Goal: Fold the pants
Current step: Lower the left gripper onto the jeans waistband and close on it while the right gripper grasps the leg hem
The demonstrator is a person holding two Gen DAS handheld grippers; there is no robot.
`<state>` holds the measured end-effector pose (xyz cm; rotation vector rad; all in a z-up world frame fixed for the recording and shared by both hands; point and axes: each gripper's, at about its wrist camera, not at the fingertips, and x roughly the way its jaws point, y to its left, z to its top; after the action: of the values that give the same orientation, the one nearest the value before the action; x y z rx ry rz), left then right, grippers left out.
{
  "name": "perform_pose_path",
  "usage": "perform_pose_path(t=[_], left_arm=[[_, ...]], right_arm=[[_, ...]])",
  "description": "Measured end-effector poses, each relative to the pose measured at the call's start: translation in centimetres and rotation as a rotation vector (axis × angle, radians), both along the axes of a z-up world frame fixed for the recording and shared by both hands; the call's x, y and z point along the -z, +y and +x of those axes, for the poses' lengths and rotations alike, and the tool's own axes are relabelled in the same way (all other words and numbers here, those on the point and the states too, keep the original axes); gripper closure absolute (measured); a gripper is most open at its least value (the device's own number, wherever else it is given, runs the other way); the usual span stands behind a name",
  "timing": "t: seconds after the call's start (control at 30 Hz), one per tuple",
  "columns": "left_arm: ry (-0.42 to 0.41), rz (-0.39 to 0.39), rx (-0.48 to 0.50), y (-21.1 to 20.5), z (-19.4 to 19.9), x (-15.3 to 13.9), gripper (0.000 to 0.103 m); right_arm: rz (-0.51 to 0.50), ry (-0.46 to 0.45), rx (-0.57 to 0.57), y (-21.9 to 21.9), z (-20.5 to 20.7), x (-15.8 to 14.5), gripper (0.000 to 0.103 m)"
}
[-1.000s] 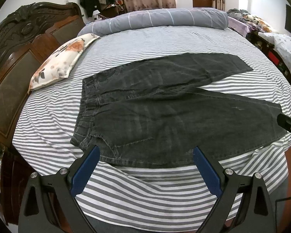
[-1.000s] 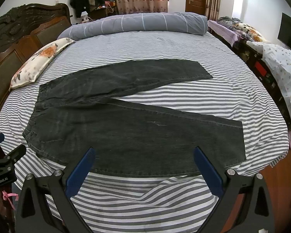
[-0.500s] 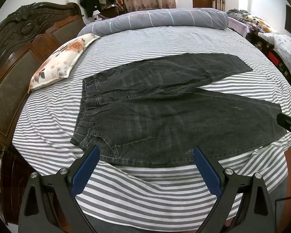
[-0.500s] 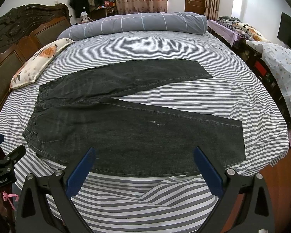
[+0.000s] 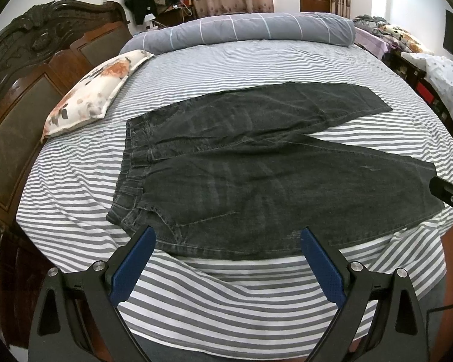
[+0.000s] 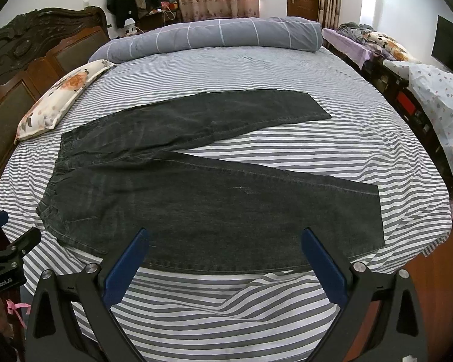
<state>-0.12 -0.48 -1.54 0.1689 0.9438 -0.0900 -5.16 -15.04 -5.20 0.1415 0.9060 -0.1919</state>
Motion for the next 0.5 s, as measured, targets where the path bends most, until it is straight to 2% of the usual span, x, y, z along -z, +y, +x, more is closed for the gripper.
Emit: perform_pose_path(t=[0.27,0.5], left_arm=[[0.004,-0.030,-0.030,1.5,1.4,0.2,0.007],[-0.029,-0.056,-0.106,6.1,5.0,0.1,0.010]], right_arm=[[0.090,0.001,-0.021,-0.4,0.6,0.2,0.003],[0.189,-0.022,-0.035,-1.6,1.8,-0.2,0.003]])
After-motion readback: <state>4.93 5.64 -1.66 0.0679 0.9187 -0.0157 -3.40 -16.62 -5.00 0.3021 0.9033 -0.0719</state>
